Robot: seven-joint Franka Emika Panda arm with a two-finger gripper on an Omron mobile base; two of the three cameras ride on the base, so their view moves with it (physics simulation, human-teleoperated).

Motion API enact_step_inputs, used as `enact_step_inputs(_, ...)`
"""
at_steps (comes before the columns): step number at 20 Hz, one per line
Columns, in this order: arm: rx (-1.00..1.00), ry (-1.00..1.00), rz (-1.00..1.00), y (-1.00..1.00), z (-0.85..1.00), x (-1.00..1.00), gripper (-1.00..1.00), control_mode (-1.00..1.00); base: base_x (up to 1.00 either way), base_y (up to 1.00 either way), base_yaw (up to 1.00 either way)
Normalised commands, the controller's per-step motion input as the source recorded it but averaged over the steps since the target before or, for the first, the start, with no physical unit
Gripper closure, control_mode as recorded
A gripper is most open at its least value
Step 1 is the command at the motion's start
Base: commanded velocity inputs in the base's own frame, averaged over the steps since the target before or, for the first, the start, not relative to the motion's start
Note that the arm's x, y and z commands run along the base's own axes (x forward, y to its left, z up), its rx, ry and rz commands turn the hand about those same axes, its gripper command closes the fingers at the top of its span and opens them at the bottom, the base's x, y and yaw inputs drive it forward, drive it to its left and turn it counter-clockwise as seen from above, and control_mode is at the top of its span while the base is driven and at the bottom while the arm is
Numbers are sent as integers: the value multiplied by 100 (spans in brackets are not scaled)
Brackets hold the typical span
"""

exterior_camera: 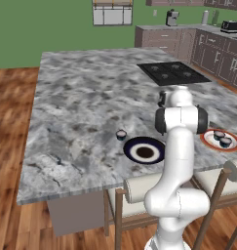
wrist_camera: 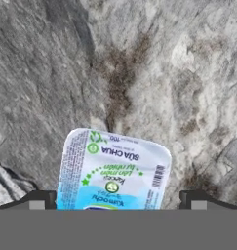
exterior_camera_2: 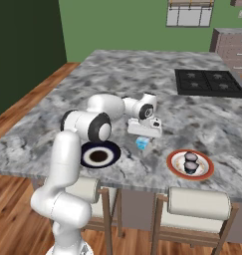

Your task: Place two yogurt containers on each plate.

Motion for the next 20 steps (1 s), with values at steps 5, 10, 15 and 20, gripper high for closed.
enact_step_inputs(5, 0, 1, -2, 10, 1, 8, -100, -100, 0, 0, 0)
enact_step_inputs(10, 0, 0, -4, -9, -12, 0, -100, -100, 0, 0, 0)
enact_step_inputs(15, 0, 0, 0, -9, -15, 0, -100, -100, 0, 0, 0)
enact_step_inputs(20, 0, 0, 0, 7, -2, 0, -100, -100, 0, 0, 0)
